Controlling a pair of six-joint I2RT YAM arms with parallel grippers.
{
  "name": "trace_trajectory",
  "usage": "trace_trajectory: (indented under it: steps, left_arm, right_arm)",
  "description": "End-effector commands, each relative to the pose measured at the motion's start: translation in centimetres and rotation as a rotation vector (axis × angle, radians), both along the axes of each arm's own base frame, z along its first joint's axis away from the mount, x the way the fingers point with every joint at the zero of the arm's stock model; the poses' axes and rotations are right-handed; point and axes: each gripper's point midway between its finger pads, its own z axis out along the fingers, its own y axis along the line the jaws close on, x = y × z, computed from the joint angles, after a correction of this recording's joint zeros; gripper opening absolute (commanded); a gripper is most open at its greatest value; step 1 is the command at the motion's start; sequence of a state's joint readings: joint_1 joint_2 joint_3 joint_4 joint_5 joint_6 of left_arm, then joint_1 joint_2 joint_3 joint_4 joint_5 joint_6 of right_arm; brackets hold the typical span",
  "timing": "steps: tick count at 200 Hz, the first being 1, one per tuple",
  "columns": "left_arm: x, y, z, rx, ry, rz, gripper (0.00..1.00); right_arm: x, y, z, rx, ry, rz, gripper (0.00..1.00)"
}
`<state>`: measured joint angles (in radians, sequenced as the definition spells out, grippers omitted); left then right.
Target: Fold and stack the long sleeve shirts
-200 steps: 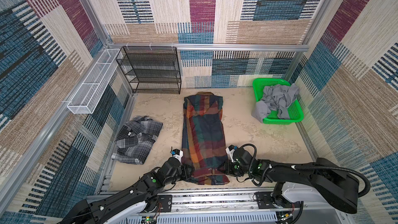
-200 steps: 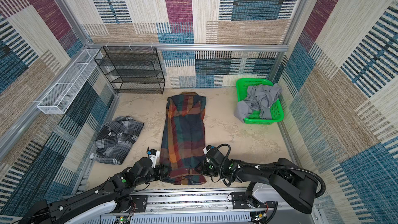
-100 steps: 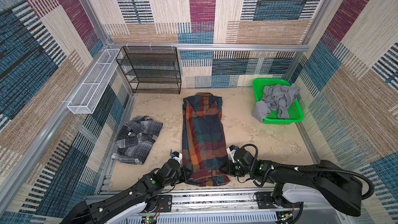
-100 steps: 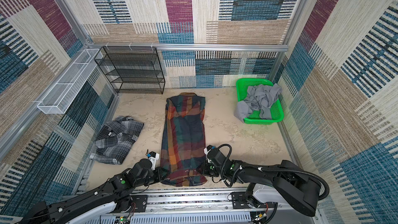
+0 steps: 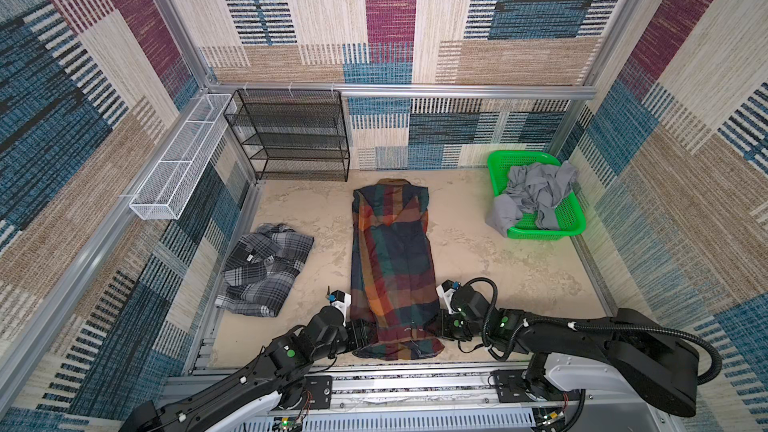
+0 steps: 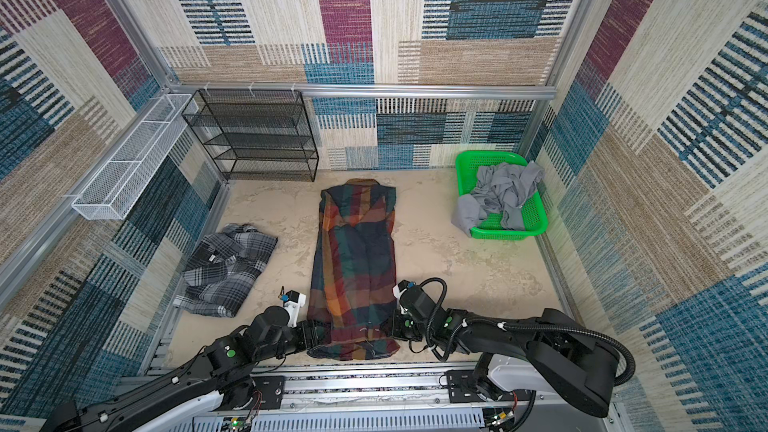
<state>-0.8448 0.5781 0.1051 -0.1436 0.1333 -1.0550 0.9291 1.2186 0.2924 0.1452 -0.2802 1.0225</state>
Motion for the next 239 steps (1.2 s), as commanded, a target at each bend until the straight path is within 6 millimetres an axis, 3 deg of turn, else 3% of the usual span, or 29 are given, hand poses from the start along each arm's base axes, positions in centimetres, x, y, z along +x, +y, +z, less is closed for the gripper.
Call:
trace_trajectory:
  steps: [1, 66, 83, 125, 194, 239]
  left_arm:
    - [0.0, 0.7, -0.8, 0.01, 0.019, 0.041, 0.67]
    - [0.0, 0.8, -0.5, 0.011, 0.02, 0.043, 0.67]
    - [0.2, 1.1, -0.2, 0.003, 0.001, 0.064, 0.59]
    - [0.4, 1.6, 0.4, -0.026, -0.016, 0.105, 0.59]
    - [0.4, 0.2, -0.5, 0.015, 0.014, 0.034, 0.69]
    - [0.6, -1.4, -0.8, 0.018, 0.034, -0.029, 0.59]
  right_arm:
    - [0.3, 0.6, 0.8, 0.032, -0.024, 0.013, 0.06]
    - [0.3, 0.5, 1.0, 0.035, -0.03, 0.01, 0.03]
    - [0.2, 0.5, 0.8, 0.033, -0.026, 0.011, 0.03]
    - [0.3, 0.6, 0.8, 0.035, -0.027, 0.012, 0.02]
    - [0.3, 0.9, 1.0, 0.046, -0.029, 0.016, 0.0]
    - [0.2, 0.9, 1.0, 0.052, -0.028, 0.02, 0.0]
